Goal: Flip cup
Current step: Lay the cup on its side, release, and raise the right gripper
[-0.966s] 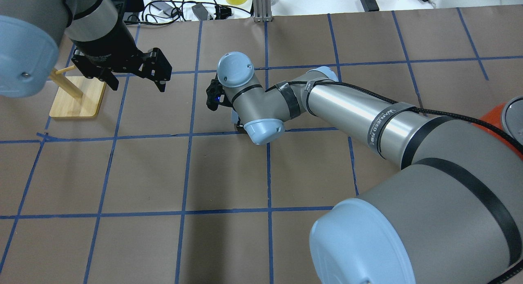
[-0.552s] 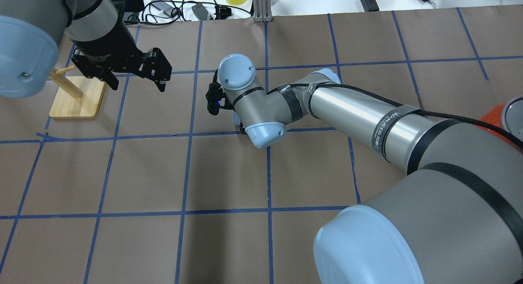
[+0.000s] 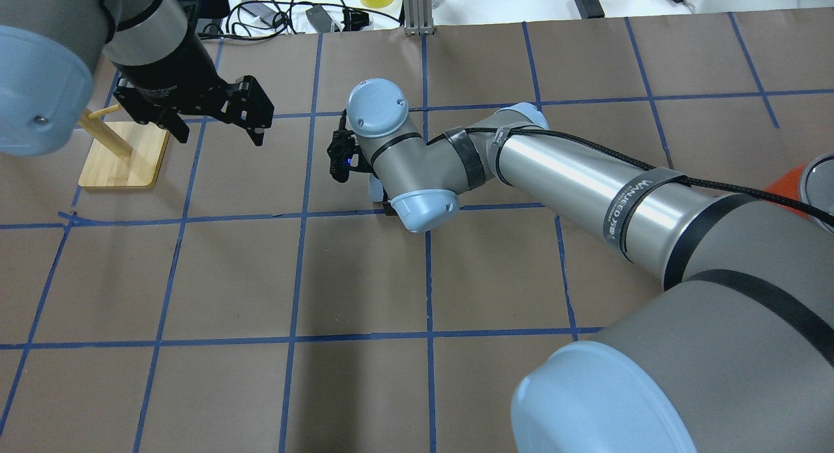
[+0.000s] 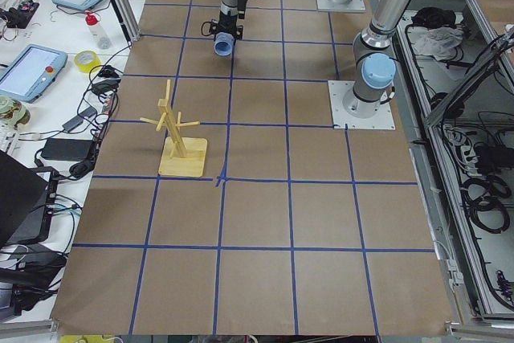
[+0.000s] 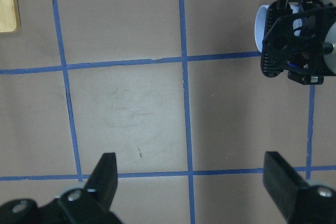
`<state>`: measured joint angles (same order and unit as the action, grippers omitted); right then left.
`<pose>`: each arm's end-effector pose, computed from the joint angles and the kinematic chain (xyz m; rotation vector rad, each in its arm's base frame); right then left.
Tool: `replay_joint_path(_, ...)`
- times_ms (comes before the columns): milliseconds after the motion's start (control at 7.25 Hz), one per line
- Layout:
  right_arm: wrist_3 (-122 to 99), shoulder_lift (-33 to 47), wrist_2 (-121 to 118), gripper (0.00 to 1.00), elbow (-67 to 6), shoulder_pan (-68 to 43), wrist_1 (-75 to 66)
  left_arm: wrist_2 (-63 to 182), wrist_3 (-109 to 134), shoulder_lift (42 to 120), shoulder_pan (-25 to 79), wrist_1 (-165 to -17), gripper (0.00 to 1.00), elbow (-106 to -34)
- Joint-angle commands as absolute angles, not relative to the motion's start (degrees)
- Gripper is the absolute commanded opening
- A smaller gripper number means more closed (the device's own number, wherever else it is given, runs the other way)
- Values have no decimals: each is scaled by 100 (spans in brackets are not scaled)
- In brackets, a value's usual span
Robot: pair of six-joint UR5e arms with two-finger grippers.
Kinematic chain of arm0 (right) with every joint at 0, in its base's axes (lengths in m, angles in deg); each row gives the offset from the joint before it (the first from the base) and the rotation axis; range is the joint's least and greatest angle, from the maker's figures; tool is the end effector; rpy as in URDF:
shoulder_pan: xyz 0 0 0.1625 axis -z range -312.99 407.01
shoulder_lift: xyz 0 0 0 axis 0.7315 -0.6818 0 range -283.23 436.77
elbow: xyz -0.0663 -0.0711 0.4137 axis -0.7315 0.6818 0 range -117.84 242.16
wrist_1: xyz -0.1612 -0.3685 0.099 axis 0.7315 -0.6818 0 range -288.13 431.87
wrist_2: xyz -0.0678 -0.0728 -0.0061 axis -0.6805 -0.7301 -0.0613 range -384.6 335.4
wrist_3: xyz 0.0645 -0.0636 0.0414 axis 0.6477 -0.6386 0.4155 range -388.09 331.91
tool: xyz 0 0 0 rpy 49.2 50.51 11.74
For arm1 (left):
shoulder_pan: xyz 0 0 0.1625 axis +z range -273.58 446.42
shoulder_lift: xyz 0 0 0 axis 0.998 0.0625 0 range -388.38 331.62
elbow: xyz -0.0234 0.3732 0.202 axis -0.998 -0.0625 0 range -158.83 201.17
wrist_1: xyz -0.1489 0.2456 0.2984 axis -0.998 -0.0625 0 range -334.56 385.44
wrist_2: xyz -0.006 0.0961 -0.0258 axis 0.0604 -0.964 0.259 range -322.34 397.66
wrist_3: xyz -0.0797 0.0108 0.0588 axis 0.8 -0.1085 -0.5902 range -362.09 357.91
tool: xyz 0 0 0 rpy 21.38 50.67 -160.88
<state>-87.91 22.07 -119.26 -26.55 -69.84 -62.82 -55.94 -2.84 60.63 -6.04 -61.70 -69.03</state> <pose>0.4221 -0.5563 0.2110 2.0518 -2.1912 0.2345 -0.1479 -0.4847 0.5000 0.0832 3.0769 -0.0996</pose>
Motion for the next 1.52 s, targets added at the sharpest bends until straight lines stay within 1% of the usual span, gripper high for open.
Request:
replay_joint_path(0, -8725, 1433, -11926, 100, -2644, -6927, -5378, -5594, -332, 6048, -604, -6122, 100, -6901)
replay_joint_path(276, -8218, 379, -11943, 100, -2670, -6778, -4270, -5307, -366, 5960, -561, -6122, 100, -6866)
replay_joint_path(414, -7727, -53, -11952, 100, -2679, -6655, -3909, -5043, -315, 6151, -526, -5843, 100, -6866)
replay_joint_path(552, -6670, -440, -11987, 100, -2679, -6524, -3566, -4875, -323, 6205, -473, -5440, 100, -6892)
replay_joint_path(690, -5824, -600, -11996, 100, -2670, -6348, -3336, -4517, -262, 6284, -316, -5419, 100, -6892)
replay_joint_path(828, -5554, -819, -11996, 100, -2661, -6146, -3177, -4252, -235, 6468, -193, -5410, 100, -6901)
replay_joint_path(1103, -4948, -1311, -11918, 100, -2661, -5279, -2485, -3794, -261, 6898, -191, -5340, 100, -7006)
replay_joint_path(1379, -4246, -1603, -11673, 100, -2670, -4644, -1964, -3021, -253, 7346, -191, -4536, 100, -7452)
